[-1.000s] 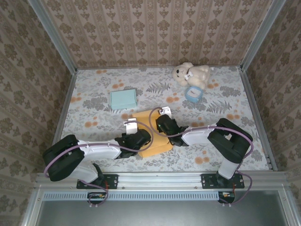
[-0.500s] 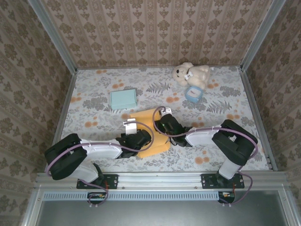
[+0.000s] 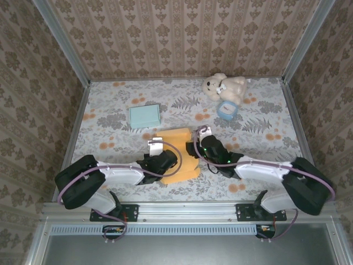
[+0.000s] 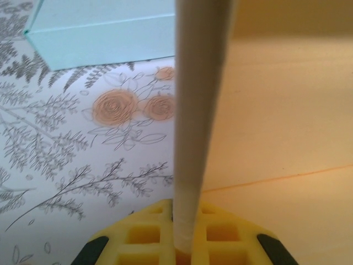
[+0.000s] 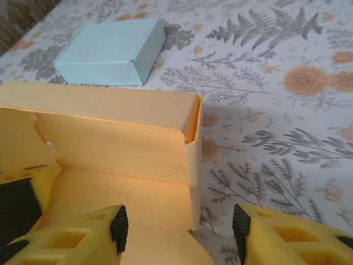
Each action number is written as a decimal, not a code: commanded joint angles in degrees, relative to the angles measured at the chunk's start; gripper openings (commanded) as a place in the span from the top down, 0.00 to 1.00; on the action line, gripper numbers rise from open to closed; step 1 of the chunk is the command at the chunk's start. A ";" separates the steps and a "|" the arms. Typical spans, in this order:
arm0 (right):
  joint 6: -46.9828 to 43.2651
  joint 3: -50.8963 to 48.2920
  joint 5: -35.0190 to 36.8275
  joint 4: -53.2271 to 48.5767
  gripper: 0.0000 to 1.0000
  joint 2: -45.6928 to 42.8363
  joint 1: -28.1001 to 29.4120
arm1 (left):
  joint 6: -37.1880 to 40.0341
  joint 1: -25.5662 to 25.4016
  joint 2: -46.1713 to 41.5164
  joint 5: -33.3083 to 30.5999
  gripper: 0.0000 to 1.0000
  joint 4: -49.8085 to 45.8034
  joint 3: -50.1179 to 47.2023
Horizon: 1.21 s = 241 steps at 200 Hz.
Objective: Fold the paper box
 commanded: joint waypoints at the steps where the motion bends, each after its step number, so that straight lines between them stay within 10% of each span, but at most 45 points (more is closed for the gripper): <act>1: 0.78 -2.20 2.99 -7.48 0.42 -8.87 0.24 | 10.20 0.83 -0.37 3.43 1.00 7.53 -1.18; 101: 4.47 -8.92 17.02 -30.85 0.38 -46.39 -0.55 | 27.94 1.17 2.15 26.26 1.00 -2.06 9.19; 241: 11.32 -21.24 11.88 -31.71 0.37 -64.68 -1.53 | 45.93 -2.65 31.72 14.73 1.00 -63.12 52.36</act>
